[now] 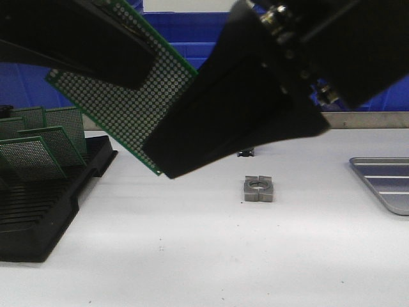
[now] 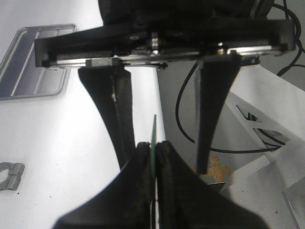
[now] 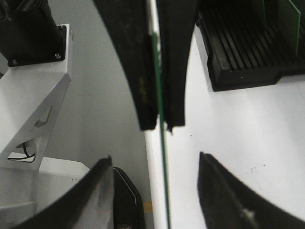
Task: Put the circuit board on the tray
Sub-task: 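Grasp the board's free edge with the right gripper, release left gripper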
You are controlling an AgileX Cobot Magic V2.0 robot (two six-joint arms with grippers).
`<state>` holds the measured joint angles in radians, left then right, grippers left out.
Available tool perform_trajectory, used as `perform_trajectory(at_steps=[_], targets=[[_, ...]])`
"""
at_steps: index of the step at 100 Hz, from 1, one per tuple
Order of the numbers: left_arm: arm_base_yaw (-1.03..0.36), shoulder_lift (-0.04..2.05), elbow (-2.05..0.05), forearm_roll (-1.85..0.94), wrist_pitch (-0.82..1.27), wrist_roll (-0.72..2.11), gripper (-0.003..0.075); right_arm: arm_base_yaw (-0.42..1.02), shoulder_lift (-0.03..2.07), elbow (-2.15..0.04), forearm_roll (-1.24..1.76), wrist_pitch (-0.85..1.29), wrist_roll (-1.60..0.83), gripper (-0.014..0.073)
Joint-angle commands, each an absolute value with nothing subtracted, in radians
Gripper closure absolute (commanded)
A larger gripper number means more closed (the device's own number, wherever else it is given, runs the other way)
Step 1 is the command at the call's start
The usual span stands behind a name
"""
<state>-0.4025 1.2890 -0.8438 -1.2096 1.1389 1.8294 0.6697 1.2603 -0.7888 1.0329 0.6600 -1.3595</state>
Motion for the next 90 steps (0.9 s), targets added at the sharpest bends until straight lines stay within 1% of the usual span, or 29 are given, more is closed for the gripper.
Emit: perform_trajectory(at_steps=[1,10,17,24,31,40,46,53,54,57,58,64,65,66,69,76,81,84,90], targets=[[-0.412,1.263,-0.875,-1.285,1.157,1.821,0.0741,0.672,1.244,-0.824,1.077,0.643,-1.373,0.0362],[-0.412,1.263,-0.875,-1.285,1.146,1.821,0.0740,0.672,1.244,-0.823,1.077,0.645,-1.373,0.0499],[-0.412,1.263,-0.875,-1.285,1.142,1.821,0.0740,0.672,1.244,-0.823,1.077,0.646,-1.373,0.0581],[-0.412,1.263,-0.875,-1.285,1.142,1.821,0.0740,0.672,1.244,-0.823,1.077,0.646,-1.373,0.0637],[-0.412,1.263,-0.875,-1.285,1.142,1.821,0.0738,0.672,1.244,-0.823,1.077,0.646,-1.373,0.0666],[-0.412,1.263,-0.875,-1.285,1.147,1.821,0.0738,0.672,1.244,-0.823,1.077,0.646,-1.373,0.0663],[-0.412,1.263,-0.875,-1.285,1.148,1.821,0.0720,0.672,1.244,-0.823,1.077,0.647,-1.373,0.0663],[-0.412,1.263,-0.875,-1.283,1.148,1.820,0.0648,0.672,1.244,-0.823,1.077,0.654,-1.372,0.0663],[-0.412,1.263,-0.875,-1.281,1.148,1.820,0.0648,0.672,1.244,-0.823,1.077,0.655,-1.372,0.0663],[-0.412,1.263,-0.875,-1.279,1.148,1.820,0.0591,0.672,1.244,-0.823,1.077,0.658,-1.372,0.0663],[-0.412,1.263,-0.875,-1.279,1.148,1.820,0.0591,0.672,1.244,-0.823,1.077,0.658,-1.372,0.0663],[-0.412,1.263,-0.875,-1.279,1.146,1.820,0.0476,0.672,1.244,-0.823,1.077,0.659,-1.372,0.0663],[-0.412,1.263,-0.875,-1.279,1.146,1.820,0.0476,0.672,1.244,-0.823,1.077,0.659,-1.372,0.0663],[-0.412,1.263,-0.875,-1.279,1.146,1.820,0.0437,0.672,1.244,-0.823,1.077,0.661,-1.372,0.0663],[-0.412,1.263,-0.875,-1.279,1.146,1.820,0.0398,0.672,1.244,-0.823,1.077,0.664,-1.372,0.0663],[-0.412,1.263,-0.875,-1.279,1.140,1.820,0.0270,0.672,1.244,-0.823,1.077,0.679,-1.372,0.0663],[-0.412,1.263,-0.875,-1.279,1.130,1.820,0.0218,0.672,1.244,-0.823,1.077,0.693,-1.370,0.0663],[-0.412,1.263,-0.875,-1.279,1.123,1.820,0.0202,0.672,1.244,-0.823,1.077,0.699,-1.356,0.0663],[-0.412,1.263,-0.875,-1.279,1.112,1.820,0.0196,0.672,1.244,-0.820,1.077,0.711,-1.298,0.0663]])
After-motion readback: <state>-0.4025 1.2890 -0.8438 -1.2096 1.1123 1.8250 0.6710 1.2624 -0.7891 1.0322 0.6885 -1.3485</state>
